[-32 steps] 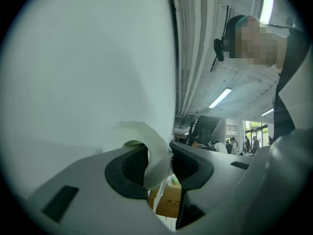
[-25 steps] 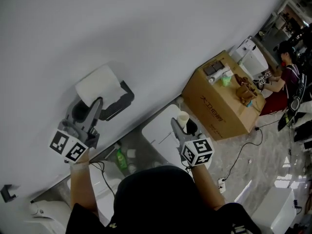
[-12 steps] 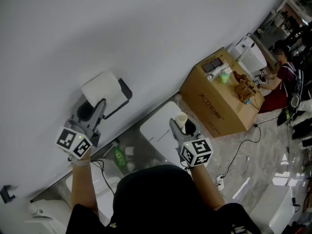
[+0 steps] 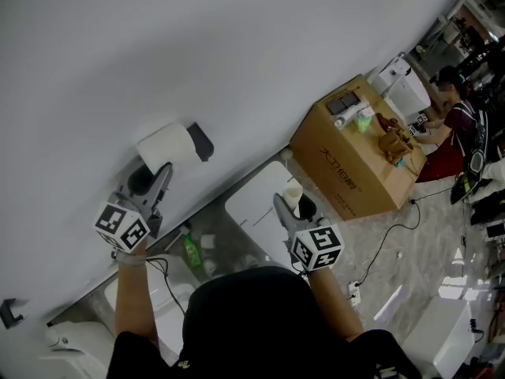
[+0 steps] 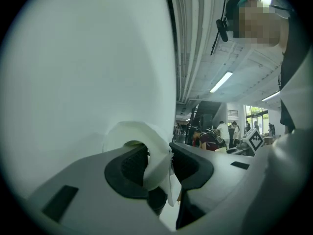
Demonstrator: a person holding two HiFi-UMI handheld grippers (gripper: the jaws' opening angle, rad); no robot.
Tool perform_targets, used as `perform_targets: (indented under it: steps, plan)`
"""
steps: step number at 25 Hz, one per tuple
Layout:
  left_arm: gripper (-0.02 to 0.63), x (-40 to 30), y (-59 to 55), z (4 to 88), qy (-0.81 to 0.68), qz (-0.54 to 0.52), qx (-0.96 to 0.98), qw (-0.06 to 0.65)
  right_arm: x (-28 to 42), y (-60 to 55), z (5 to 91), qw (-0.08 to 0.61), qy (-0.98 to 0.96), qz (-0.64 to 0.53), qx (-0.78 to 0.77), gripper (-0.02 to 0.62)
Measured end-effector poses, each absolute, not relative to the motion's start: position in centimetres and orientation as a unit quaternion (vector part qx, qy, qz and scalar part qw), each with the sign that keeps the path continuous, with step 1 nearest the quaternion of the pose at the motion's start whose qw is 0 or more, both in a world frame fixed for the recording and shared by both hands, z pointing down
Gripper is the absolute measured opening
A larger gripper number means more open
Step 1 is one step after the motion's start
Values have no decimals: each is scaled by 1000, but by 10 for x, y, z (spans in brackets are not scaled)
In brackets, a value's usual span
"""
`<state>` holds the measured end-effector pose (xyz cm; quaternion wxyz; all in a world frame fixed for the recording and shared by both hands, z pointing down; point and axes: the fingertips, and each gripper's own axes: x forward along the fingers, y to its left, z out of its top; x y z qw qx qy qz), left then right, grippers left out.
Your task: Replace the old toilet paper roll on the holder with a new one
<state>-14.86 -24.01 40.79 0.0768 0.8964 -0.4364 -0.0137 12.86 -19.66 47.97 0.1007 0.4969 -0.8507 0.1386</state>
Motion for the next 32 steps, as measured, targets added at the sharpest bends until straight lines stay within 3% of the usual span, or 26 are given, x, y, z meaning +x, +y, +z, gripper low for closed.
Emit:
perform_targets:
  steps: [8, 16, 32]
  plan:
    - [160, -155, -246, 417, -437, -30, 893, 107, 128, -196, 484, 107, -850, 144, 496, 195]
    - [221, -163, -249, 424, -452, -46, 882, 125, 125, -197, 485, 110, -849, 145, 496, 195]
    - [256, -167, -236, 423, -457, -51, 879, 129, 119, -198, 486, 110, -857, 143, 483, 195]
